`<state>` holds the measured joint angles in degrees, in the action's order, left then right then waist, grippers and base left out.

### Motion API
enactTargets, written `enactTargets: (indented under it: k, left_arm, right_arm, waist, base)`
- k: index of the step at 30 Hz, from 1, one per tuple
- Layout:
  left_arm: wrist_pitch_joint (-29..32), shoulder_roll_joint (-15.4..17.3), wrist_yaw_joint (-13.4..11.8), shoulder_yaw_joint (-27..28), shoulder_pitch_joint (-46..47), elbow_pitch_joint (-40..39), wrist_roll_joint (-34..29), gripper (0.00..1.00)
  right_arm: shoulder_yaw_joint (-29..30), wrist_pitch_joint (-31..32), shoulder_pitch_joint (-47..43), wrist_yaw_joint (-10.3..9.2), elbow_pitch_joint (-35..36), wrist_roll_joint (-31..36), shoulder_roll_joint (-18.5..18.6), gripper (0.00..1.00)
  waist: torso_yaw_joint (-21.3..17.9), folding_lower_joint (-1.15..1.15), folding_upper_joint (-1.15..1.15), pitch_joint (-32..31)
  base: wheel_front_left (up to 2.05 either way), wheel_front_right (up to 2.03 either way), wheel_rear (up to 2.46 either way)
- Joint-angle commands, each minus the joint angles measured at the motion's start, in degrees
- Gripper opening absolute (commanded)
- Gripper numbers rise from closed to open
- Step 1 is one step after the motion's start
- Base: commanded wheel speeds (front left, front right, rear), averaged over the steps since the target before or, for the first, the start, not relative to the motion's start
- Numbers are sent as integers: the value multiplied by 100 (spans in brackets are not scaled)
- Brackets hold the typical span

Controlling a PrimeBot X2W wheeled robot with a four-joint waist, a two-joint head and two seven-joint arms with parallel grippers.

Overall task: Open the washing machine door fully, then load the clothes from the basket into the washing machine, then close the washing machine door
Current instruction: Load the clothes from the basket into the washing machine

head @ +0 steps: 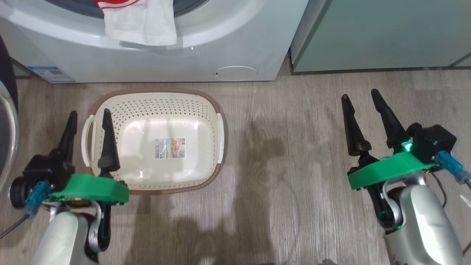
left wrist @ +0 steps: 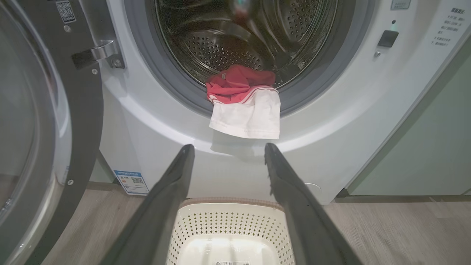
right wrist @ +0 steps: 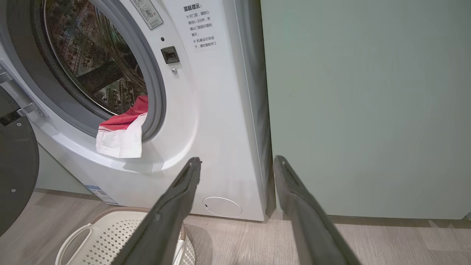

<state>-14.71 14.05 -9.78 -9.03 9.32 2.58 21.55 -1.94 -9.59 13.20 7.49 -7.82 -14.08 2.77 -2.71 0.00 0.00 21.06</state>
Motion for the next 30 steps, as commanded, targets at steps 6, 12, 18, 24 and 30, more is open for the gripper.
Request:
enactTargets:
  k: [6,12,18,24,30]
  left_arm:
    - [-29,55,75,340,189,-78,-123,100]
    - [-25,108,180,347,439,20,-177,100]
    - [212,358,504,337,1393,285,-62,100]
    - [828,679,955,302,2843,967,161,100]
    - [1762,1015,1349,134,4179,1928,295,100]
  right_arm:
    - [-136,17,7,0,256,47,10,100]
    - [-166,9,24,0,325,23,10,100]
    - [-278,-47,114,0,438,-99,10,100]
    - [-487,-235,281,0,441,-292,10,100]
    - [-698,-445,447,0,262,-603,10,100]
  waist:
    - [-18,0,0,67]
    - [-75,0,0,185]
    - [-280,0,0,527]
    - [-690,0,0,951]
    - [-1142,0,0,1328]
  base:
    - [0,0,0]
    - [0,0,0]
    - [0,0,0]
    - [0,0,0]
    - [0,0,0]
